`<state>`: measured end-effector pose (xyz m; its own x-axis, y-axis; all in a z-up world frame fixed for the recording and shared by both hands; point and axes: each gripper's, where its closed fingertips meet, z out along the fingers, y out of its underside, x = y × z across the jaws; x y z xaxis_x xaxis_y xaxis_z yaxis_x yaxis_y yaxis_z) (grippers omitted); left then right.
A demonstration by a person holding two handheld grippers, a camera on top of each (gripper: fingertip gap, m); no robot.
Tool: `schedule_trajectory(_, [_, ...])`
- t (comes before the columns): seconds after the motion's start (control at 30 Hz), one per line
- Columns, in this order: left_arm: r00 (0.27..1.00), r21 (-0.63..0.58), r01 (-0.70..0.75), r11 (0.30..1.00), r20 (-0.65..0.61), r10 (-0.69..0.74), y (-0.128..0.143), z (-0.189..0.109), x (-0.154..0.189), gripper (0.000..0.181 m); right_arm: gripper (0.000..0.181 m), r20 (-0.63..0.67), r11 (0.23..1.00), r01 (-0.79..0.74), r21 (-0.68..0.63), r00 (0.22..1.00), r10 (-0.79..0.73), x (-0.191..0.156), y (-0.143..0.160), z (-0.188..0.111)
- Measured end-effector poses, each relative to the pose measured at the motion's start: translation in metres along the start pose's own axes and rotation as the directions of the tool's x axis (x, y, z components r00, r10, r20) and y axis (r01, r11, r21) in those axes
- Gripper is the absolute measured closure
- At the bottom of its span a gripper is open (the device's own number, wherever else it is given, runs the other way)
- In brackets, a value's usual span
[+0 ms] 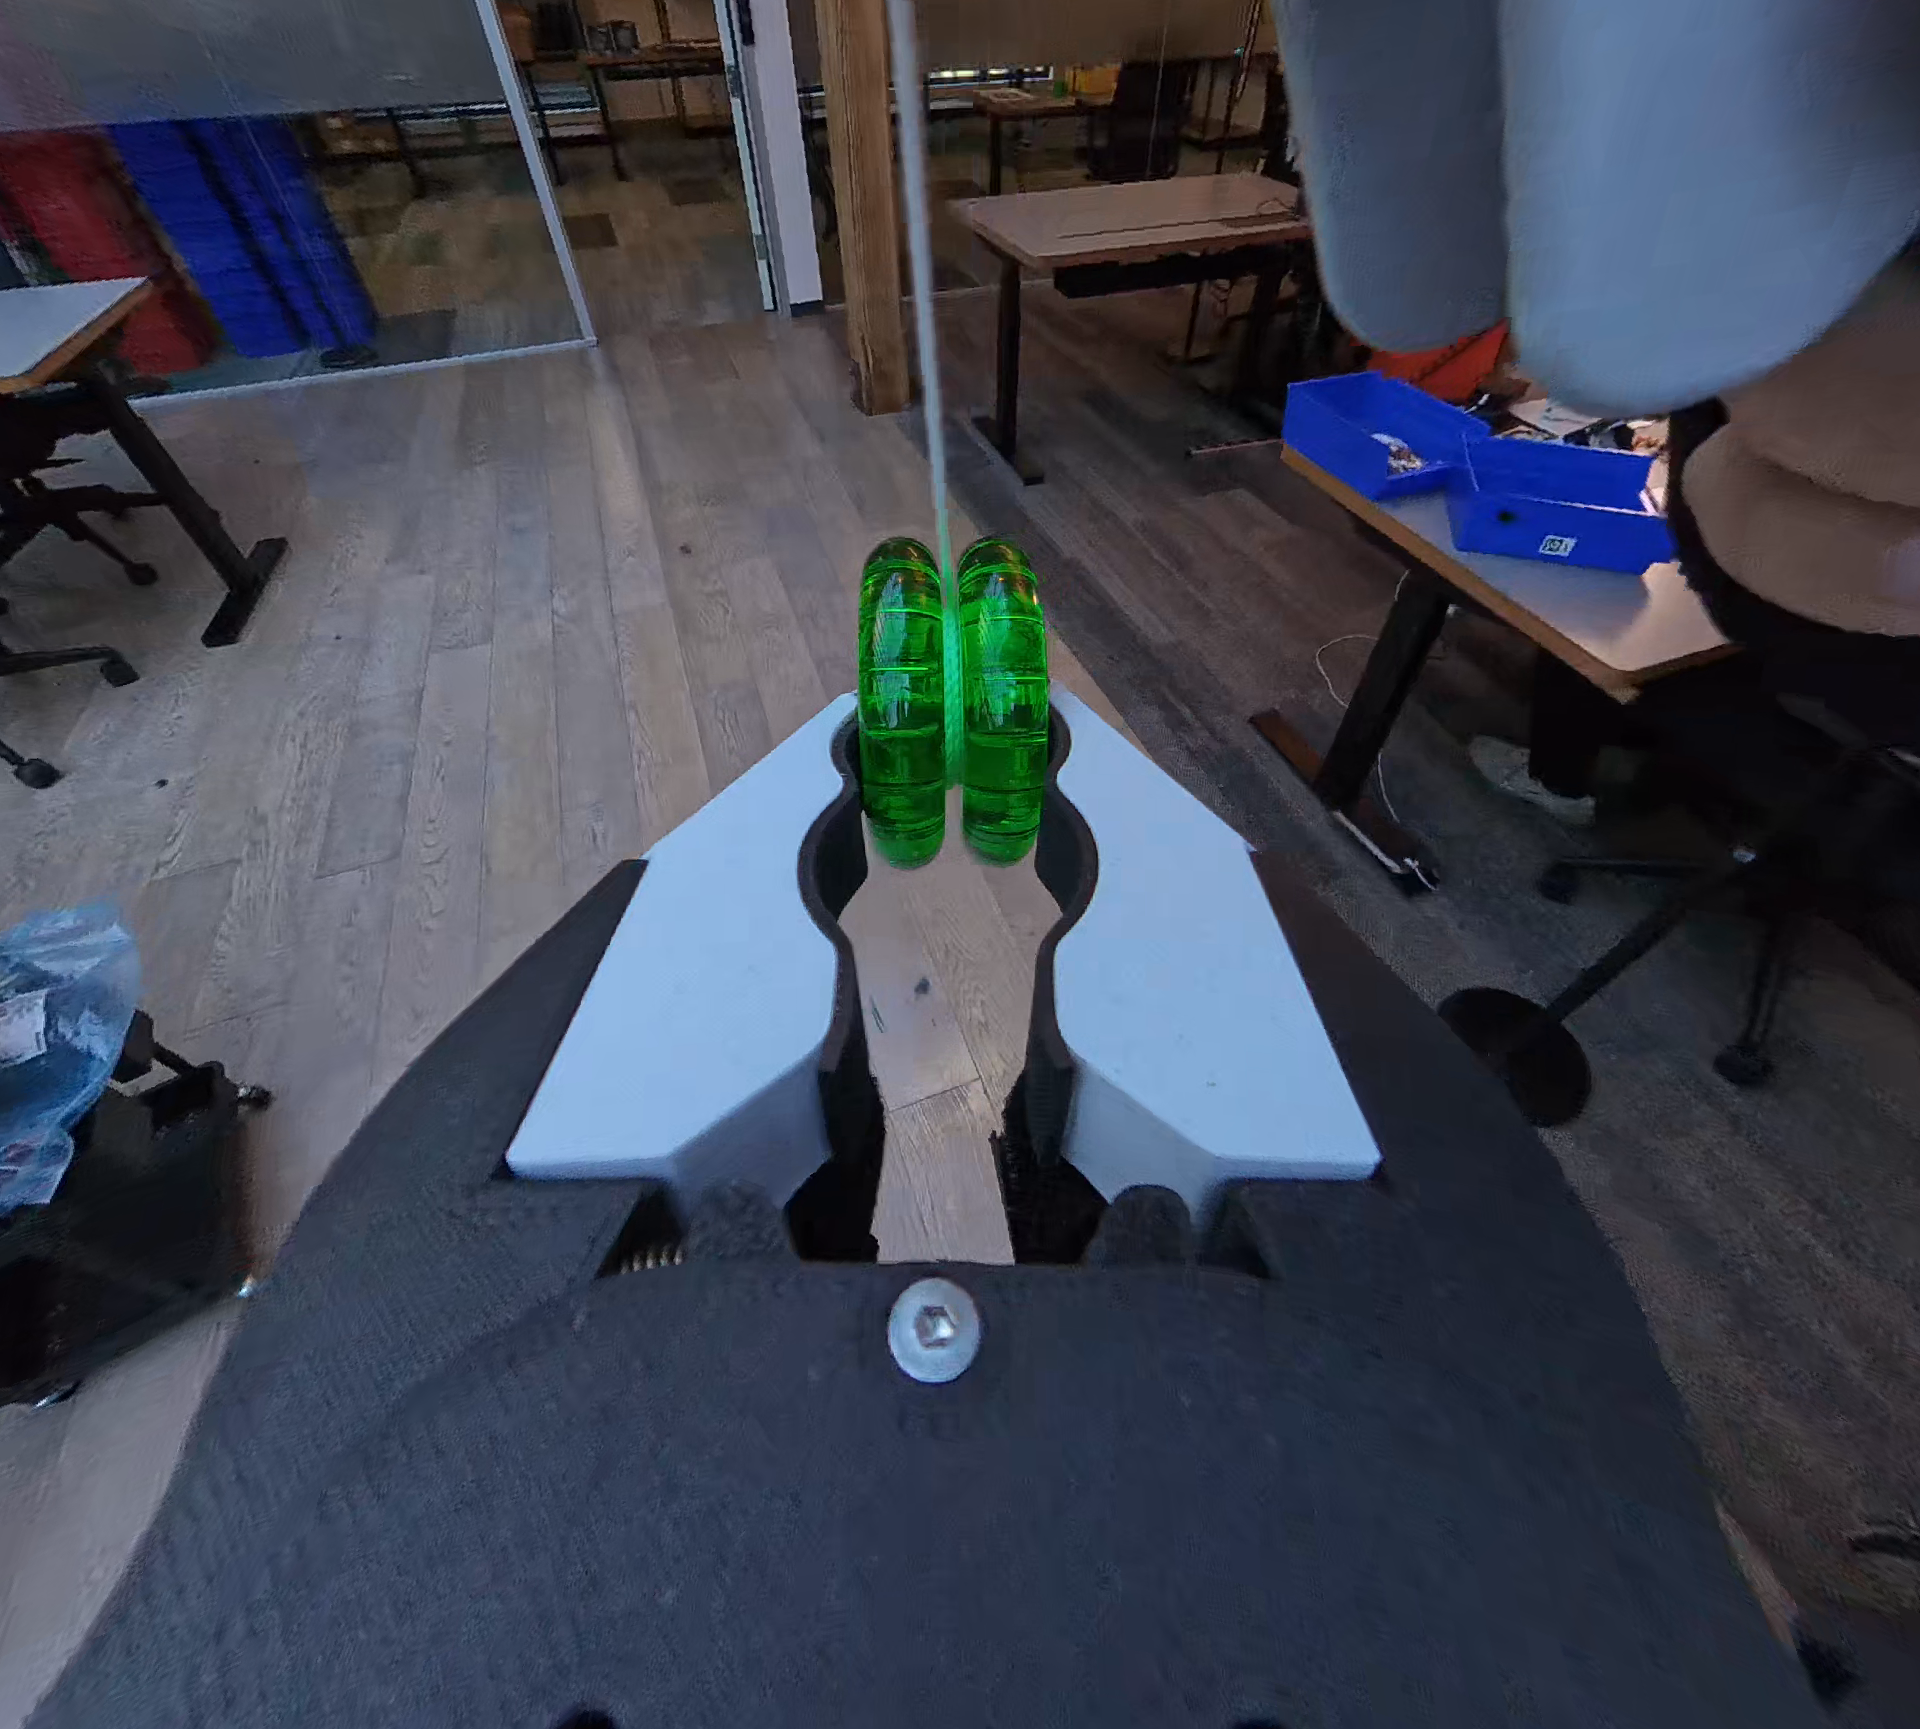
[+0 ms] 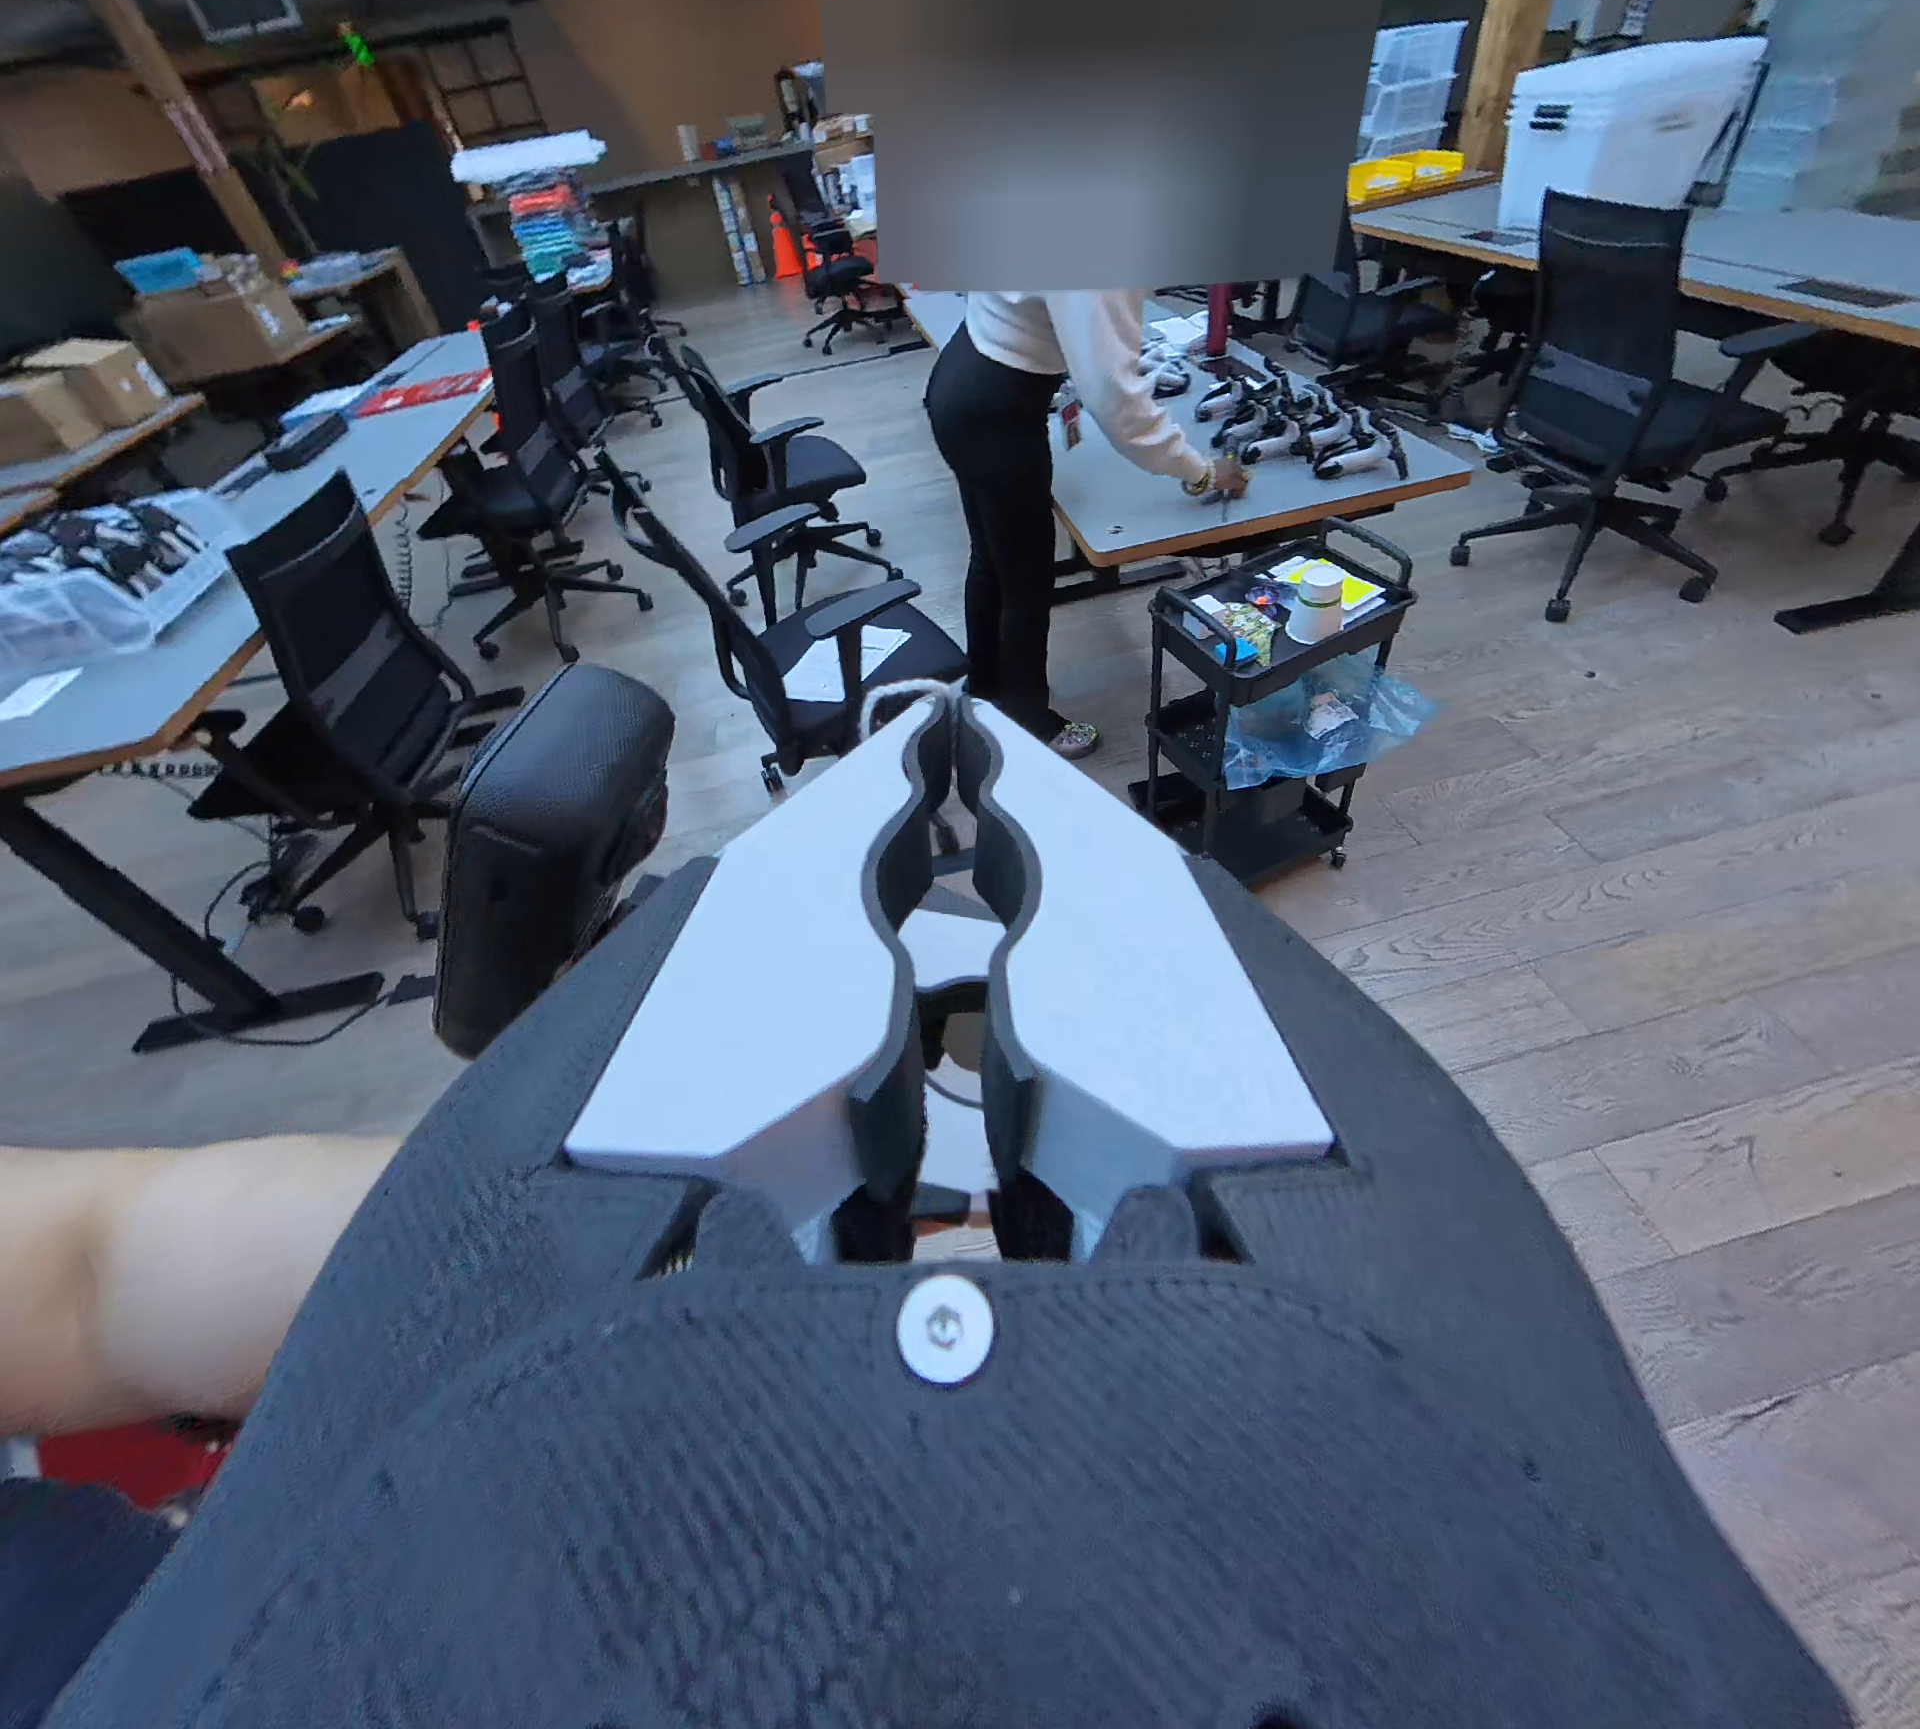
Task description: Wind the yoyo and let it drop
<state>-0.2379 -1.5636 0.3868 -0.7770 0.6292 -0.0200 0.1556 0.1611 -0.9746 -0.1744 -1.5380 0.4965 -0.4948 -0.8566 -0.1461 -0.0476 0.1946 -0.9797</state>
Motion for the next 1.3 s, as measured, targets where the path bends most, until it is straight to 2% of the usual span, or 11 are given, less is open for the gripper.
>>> schedule_trajectory(0.1, [0.999, -0.004, -0.047, 0.999, 0.015, 0.048, -0.007, 0.020, 0.000, 0.154, 0.181, -0.077, 0.999, -0.035, 0.024, 0.996, 0.037, 0.029, -0.010, 0.000])
schedule_trajectory(0.2, [0.997, 0.008, -0.073, 0.997, 0.025, 0.073, -0.009, 0.022, -0.005, 0.153, 0.181, -0.123, 0.995, -0.080, 0.060, 0.989, 0.087, 0.043, -0.019, 0.005])
schedule_trajectory(0.4, [0.991, 0.041, -0.088, 0.995, 0.101, 0.083, -0.014, 0.018, -0.039, 0.153, 0.181, -0.105, 0.979, -0.167, 0.120, 0.978, 0.179, 0.053, -0.037, 0.026])
schedule_trajectory(0.6, [0.976, 0.045, -0.052, 0.998, 0.212, 0.041, -0.033, 0.015, -0.067, 0.151, 0.181, -0.087, 0.984, -0.133, 0.121, 0.986, 0.144, 0.054, -0.063, 0.043])
schedule_trajectory(0.67, [0.982, 0.046, -0.010, 0.999, 0.190, 0.002, -0.036, 0.011, -0.065, 0.109, 0.181, -0.061, 0.984, -0.127, 0.127, 0.989, 0.136, 0.056, -0.073, 0.044])
schedule_trajectory(0.73, [0.986, 0.065, 0.028, 0.997, 0.163, -0.038, -0.032, -0.003, -0.065, 0.087, 0.181, -0.056, 0.987, -0.109, 0.118, 0.992, 0.116, 0.061, -0.079, 0.045])
schedule_trajectory(0.8, [0.991, 0.104, 0.034, 0.994, 0.125, -0.047, -0.020, -0.027, -0.066, 0.079, 0.181, -0.029, 0.987, -0.099, 0.125, 0.994, 0.103, 0.063, -0.084, 0.046])
schedule_trajectory(0.9, [0.990, 0.165, 0.067, 0.984, 0.113, -0.086, 0.012, -0.072, -0.080, 0.074, 0.181, -0.019, 0.991, -0.081, 0.104, 0.996, 0.083, 0.071, -0.083, 0.052])
schedule_trajectory(1.07, [0.967, 0.274, 0.078, 0.958, 0.213, -0.139, 0.058, -0.144, -0.114, 0.078, 0.181, -0.041, 0.992, -0.072, 0.101, 0.996, 0.076, 0.089, -0.080, 0.055])
schedule_trajectory(1.17, [0.960, 0.212, 0.070, 0.975, 0.250, -0.123, 0.089, -0.160, -0.118, 0.077, 0.181, -0.062, 0.993, -0.072, 0.094, 0.995, 0.078, 0.100, -0.079, 0.054])
schedule_trajectory(1.3, [0.954, 0.204, 0.078, 0.976, 0.269, -0.132, 0.107, -0.170, -0.119, 0.080, 0.181, -0.072, 0.987, -0.078, 0.138, 0.993, 0.089, 0.108, -0.089, 0.048])
